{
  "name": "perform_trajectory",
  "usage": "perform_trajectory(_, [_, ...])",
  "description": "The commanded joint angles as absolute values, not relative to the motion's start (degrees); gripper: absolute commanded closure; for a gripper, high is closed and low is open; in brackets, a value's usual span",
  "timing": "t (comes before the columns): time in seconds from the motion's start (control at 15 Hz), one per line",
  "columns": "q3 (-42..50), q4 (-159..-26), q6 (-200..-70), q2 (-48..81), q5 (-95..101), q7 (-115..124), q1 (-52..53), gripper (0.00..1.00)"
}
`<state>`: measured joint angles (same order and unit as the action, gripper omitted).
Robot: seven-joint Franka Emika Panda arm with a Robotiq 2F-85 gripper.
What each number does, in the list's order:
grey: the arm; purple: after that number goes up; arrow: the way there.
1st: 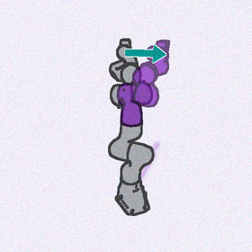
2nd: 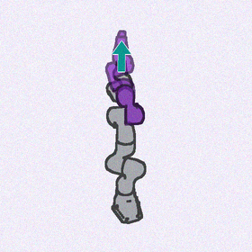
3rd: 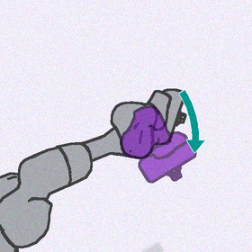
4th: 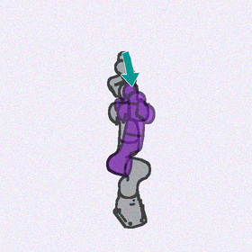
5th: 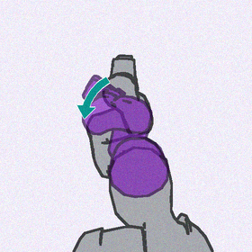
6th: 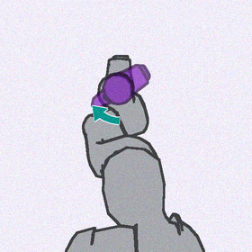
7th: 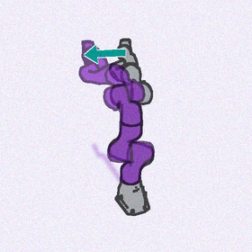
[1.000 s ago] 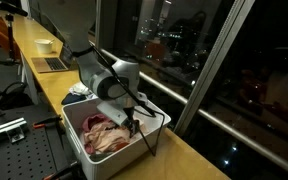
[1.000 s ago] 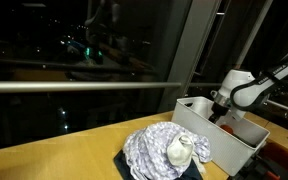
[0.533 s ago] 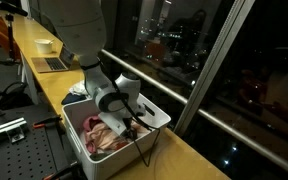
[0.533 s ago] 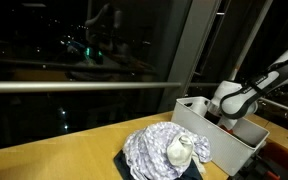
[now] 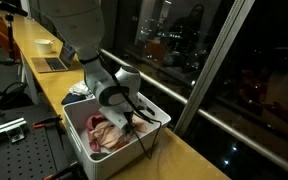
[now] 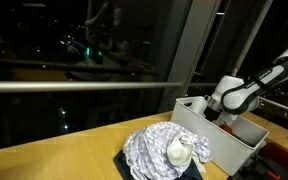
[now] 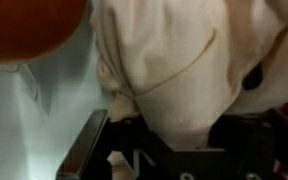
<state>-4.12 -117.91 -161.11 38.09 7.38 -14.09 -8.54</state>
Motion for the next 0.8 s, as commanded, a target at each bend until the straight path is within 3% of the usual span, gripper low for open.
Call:
perform_trajectory(0.0, [-2.66,-125.27,-161.08,29.21,7.08,-13.72,-8.03,0.99])
perform_trajectory(0.4, [2.34,-134.73,-157.22,10.55,9.75,-12.1,-6.08,1.0])
perform_trajectory(0.73, [1.19,-133.47,-147.03,-1.77,16.92,-6.97,-1.53,1.0])
